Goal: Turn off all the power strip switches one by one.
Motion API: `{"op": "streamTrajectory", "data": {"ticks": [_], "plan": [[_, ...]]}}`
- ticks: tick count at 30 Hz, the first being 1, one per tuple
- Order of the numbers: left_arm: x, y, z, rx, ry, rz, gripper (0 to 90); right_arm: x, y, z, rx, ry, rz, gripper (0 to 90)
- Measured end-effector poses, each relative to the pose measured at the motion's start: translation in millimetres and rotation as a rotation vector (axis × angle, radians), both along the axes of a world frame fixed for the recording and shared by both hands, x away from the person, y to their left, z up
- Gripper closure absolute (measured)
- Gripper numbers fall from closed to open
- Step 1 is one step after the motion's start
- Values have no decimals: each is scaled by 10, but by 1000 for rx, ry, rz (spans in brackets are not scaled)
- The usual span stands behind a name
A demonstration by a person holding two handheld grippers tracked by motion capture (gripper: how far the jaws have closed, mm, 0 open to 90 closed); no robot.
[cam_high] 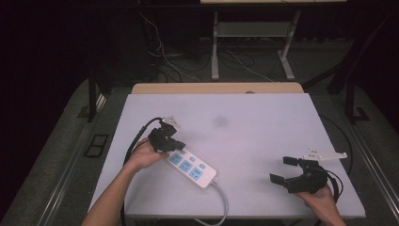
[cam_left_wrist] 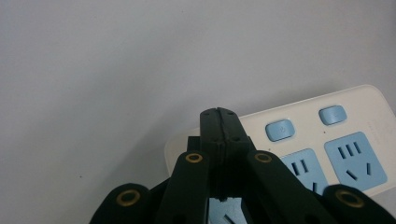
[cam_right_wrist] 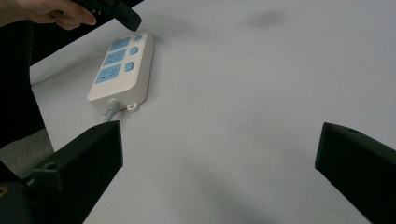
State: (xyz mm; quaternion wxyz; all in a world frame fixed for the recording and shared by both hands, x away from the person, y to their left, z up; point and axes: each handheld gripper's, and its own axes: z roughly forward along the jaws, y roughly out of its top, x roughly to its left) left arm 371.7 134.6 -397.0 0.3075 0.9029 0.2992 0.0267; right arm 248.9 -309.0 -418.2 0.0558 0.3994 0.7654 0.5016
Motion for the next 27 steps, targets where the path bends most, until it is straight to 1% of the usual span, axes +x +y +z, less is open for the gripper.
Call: {"op": "streamTrajectory", "data": {"ticks": [4,8,13,15,18,25,27], "plan": [[-1,-12,-26,9,5,-8,891,0,2,-1,0,1,2,7],[2,-32,-37,5,7,-8,891,-1,0,0,1,1,0,7],[0,-46,-60,14,13,-13,891,-2,-2,0,1,1,0,7],[1,-52,-70,24,16,-16,891,-1,-3,-1,0,0,0,7],[-1,-45,-79,9,24,-12,891,-3,0,-1,1,0,-1,7],[-10,-42,-81,10,26,-6,892,-5,3,0,0,0,-1,7],[-4,-21,-92,-7,32,-4,892,-7,5,2,-2,2,0,7]]}}
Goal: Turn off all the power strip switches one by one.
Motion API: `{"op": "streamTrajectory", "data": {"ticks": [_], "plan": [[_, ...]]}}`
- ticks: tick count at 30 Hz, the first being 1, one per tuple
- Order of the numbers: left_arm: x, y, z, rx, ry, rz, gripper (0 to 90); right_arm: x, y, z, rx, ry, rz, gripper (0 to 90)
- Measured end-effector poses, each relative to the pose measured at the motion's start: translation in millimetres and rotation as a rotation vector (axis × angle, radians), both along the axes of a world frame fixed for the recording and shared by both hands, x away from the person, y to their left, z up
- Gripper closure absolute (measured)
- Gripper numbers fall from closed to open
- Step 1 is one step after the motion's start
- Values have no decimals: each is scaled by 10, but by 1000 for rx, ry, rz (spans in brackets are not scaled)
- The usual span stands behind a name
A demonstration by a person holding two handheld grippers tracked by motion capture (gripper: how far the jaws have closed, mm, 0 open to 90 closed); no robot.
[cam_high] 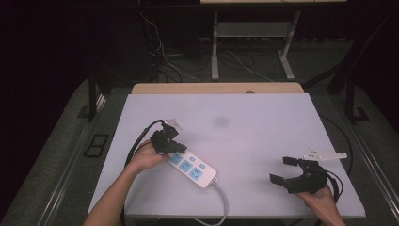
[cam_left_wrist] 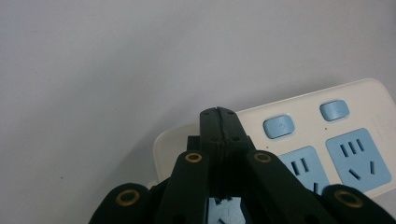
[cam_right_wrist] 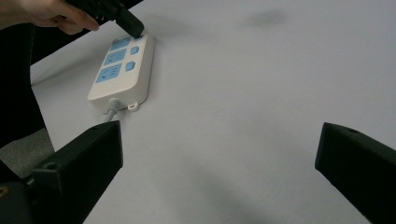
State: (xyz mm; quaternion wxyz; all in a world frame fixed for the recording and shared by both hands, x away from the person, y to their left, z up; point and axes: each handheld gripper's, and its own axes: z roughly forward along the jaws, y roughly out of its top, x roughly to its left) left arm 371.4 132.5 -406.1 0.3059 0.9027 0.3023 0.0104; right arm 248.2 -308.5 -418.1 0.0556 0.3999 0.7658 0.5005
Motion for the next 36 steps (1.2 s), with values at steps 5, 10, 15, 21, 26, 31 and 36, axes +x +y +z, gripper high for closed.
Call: {"op": "streamTrajectory", "data": {"ticks": [5,10,15,21,26,31,36], "plan": [[10,33,-20,-33,18,15,894,-4,1,2,-1,-2,2,7],[6,27,-22,-27,13,15,894,-8,-7,3,1,-4,-1,7],[23,15,-21,-18,26,21,895,-9,-1,5,0,-5,-2,7],[12,0,-14,-9,22,29,895,-4,6,0,-3,-2,0,7],[-14,-10,-10,1,3,28,893,-3,2,1,-1,-1,-3,7],[-38,-11,-17,-5,-18,29,893,2,-2,-3,2,-1,-5,7],[-86,17,40,-19,-75,47,892,-2,-7,1,4,-3,-7,7]]}}
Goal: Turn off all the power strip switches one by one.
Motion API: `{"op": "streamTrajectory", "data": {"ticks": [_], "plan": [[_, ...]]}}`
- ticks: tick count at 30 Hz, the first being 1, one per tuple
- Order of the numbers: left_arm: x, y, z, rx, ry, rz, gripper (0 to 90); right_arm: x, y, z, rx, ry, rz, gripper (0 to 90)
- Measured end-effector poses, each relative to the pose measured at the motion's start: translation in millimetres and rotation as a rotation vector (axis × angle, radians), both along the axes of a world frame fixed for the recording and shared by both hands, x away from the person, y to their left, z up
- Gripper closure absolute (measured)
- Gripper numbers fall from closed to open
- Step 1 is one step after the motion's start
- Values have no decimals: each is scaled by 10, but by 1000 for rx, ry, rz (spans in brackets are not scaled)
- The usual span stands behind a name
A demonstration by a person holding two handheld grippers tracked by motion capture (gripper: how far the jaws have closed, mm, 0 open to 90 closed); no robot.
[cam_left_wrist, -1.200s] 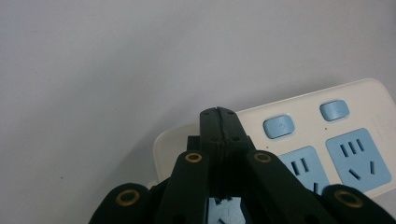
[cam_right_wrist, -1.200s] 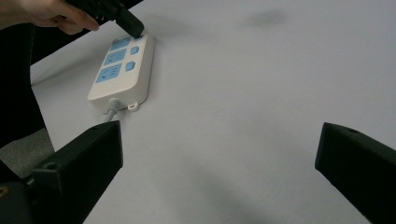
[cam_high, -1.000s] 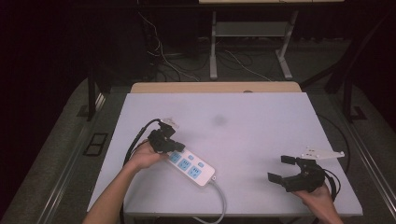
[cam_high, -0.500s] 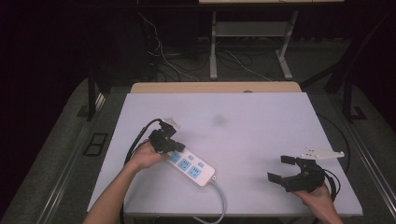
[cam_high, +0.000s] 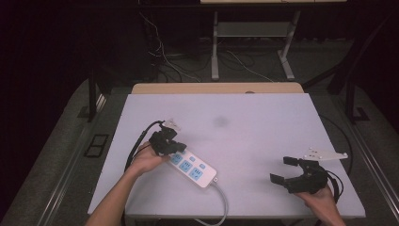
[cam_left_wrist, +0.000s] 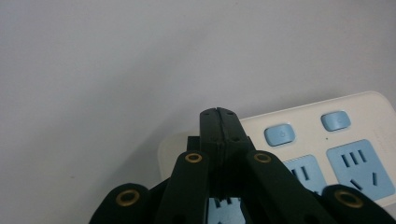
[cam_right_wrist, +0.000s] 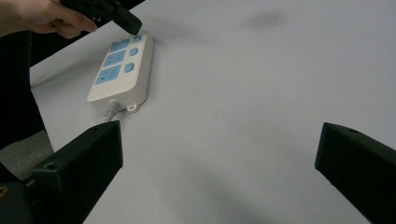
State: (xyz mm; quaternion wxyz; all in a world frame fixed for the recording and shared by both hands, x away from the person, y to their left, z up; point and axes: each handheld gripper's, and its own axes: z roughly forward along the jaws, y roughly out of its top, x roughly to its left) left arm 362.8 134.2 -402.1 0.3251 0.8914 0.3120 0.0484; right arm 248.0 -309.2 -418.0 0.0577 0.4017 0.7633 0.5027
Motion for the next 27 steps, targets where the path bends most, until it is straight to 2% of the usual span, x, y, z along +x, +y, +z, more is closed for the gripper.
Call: {"op": "streamTrajectory", "data": {"ticks": [5,12,13,17,19,21,27], "plan": [[5,111,105,-84,-22,41,891,3,-5,0,0,-2,0,7],[-15,248,193,-131,-53,96,886,5,-1,-2,1,0,0,7],[-26,266,205,-134,-62,102,843,5,-1,-2,2,1,-1,7],[-82,336,251,-170,-80,124,784,3,-3,-1,4,-1,0,7],[-112,364,267,-180,-78,142,695,2,-4,-1,4,-1,1,7],[-160,390,279,-189,-93,145,661,1,-2,2,5,-1,2,7],[-311,474,283,-222,-105,179,490,-4,8,9,8,-3,6,7]]}}
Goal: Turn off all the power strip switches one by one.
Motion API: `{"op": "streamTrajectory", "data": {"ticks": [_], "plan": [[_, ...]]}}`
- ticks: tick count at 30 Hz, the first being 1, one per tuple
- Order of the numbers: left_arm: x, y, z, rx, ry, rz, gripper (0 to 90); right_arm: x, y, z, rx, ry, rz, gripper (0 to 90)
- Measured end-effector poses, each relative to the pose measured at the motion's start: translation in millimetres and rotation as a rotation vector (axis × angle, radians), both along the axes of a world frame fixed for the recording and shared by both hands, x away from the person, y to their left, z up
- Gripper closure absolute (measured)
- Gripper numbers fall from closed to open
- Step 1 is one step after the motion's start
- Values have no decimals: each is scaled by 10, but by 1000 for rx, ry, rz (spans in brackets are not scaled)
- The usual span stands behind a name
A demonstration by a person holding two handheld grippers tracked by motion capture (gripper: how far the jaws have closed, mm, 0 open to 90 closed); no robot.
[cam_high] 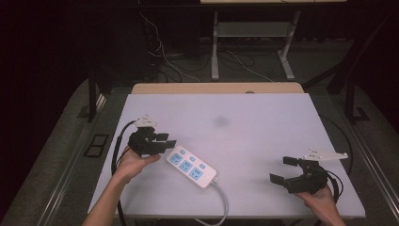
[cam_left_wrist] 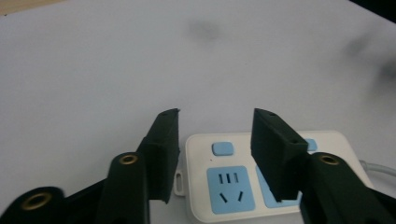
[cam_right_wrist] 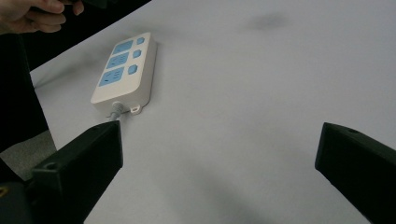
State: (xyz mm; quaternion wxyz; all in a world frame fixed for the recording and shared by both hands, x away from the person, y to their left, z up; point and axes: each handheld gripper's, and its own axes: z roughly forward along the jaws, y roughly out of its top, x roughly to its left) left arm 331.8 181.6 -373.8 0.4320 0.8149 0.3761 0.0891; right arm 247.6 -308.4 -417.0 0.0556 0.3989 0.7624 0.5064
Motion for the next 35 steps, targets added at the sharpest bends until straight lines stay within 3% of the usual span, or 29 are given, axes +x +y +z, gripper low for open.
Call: {"op": "streamTrajectory", "data": {"ticks": [3,8,17,21,24,35], "plan": [[-88,49,-6,-26,-7,9,386,-1,6,2,1,1,1,7],[-252,126,-47,-89,-33,26,295,-8,12,7,4,1,6,7],[-514,163,-235,-207,-49,45,117,-9,13,2,5,5,11,7],[-616,133,-343,-196,-80,44,50,-14,26,0,2,7,17,7],[-650,112,-394,-181,-69,31,5,-19,36,-4,0,9,21,7],[-679,75,-496,-160,-53,4,0,-40,43,-2,-6,5,25,7]]}}
